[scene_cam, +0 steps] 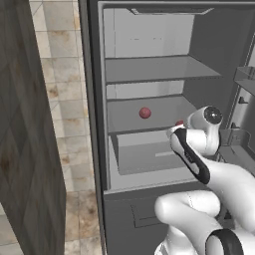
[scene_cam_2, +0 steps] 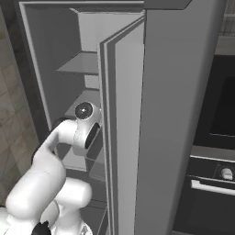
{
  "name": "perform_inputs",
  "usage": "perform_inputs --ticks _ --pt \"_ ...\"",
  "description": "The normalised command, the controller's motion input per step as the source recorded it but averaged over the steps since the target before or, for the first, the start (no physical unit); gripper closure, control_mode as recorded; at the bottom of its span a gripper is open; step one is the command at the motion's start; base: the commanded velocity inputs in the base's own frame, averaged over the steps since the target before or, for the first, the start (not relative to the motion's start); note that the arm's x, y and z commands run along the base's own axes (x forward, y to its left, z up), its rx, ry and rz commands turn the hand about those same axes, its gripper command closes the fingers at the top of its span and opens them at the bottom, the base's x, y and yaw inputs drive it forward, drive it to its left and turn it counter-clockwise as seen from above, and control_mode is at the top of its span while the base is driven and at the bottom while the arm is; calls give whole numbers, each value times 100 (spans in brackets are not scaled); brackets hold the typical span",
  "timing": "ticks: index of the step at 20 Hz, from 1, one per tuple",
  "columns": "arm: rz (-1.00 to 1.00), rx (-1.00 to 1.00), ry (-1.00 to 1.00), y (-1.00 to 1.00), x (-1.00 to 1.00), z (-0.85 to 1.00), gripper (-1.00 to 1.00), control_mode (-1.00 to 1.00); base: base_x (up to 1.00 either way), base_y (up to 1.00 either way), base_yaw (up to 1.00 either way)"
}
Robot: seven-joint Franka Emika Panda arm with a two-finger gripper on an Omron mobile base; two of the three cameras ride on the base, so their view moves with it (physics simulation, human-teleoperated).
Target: Move the pork loin and onion from the top shelf to the second highest shelf to make space. Then, place the pitcher from the counter on the cleared top shelf.
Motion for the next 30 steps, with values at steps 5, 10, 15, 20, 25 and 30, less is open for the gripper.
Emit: perform_inputs --ticks 5,10,15,20,25,30 --pt "-6 0 11 -21 67 0 100 -100 0 0 0" --pt "-1 1 4 -11 52 0 100 -100 0 0 0" --pt "0 1 0 -11 46 -13 100 -100 0 0 0" --pt "0 0 0 -11 49 -22 100 -100 0 0 0" --pt "0 0 0 -9 54 -29 100 -100 0 0 0" --pt "0 0 0 -4 54 -34 100 -100 0 0 0"
